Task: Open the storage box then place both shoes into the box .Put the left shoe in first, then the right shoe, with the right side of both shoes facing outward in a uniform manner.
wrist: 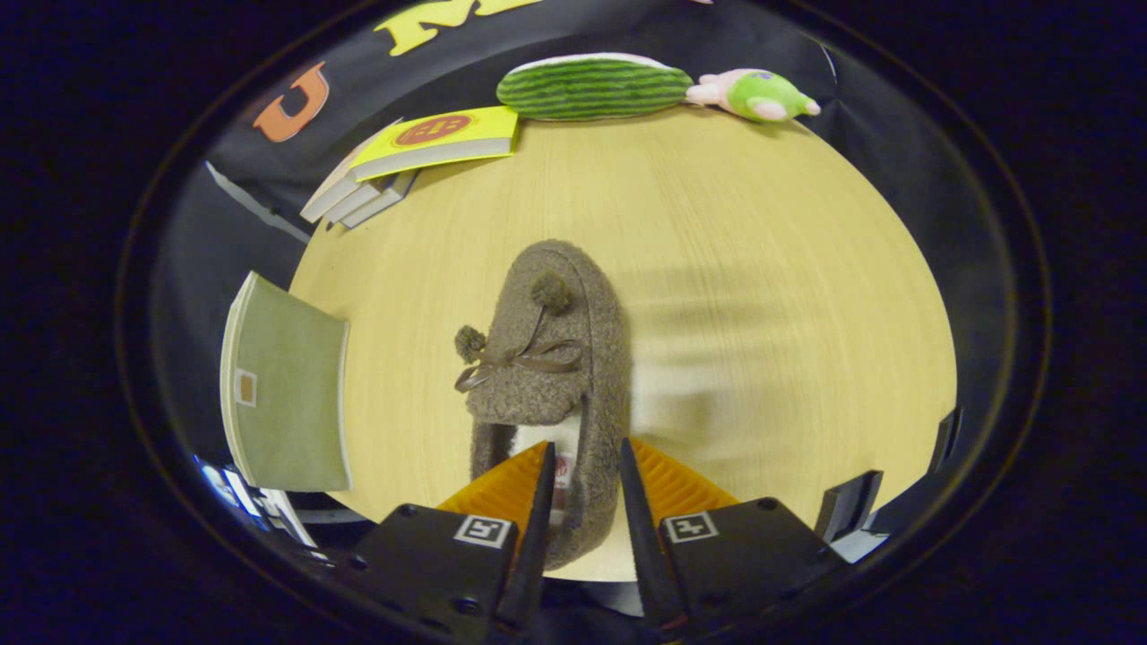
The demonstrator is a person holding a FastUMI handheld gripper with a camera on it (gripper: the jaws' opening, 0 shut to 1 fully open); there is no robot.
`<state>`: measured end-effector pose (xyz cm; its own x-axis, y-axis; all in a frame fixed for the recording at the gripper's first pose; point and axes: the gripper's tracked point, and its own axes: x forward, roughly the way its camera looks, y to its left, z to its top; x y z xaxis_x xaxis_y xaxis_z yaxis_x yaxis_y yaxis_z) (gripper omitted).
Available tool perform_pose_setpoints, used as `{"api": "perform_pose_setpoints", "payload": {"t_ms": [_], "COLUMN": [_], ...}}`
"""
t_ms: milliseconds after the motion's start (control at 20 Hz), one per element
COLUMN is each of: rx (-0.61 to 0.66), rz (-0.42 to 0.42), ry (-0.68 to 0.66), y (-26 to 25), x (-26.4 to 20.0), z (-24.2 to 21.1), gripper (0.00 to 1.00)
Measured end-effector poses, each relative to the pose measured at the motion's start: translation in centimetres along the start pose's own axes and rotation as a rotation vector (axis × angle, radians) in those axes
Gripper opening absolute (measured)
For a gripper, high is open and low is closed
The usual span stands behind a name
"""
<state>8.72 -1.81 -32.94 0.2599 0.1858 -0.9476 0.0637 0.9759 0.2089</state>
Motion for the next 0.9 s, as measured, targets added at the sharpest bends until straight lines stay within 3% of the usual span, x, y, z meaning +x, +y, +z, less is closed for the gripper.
{"api": "perform_pose_setpoints", "payload": {"t_ms": [50, 350, 600, 750, 900], "rx": [0.034, 0.166, 0.322, 0.271, 0.233], "rz": [0.008, 0.067, 0.182, 0.192, 0.255], "ry": [-0.001, 0.009, 0.022, -0.046, -0.078], "y": [-0.1, 0.1, 2.8, 6.3, 11.4], "x": [0.1, -0.3, -2.0, -5.3, -8.3], "z": [0.1, -0.2, -0.5, 0.2, -0.2], "gripper": [0.36, 0.06, 0.06, 0.06, 0.06]}}
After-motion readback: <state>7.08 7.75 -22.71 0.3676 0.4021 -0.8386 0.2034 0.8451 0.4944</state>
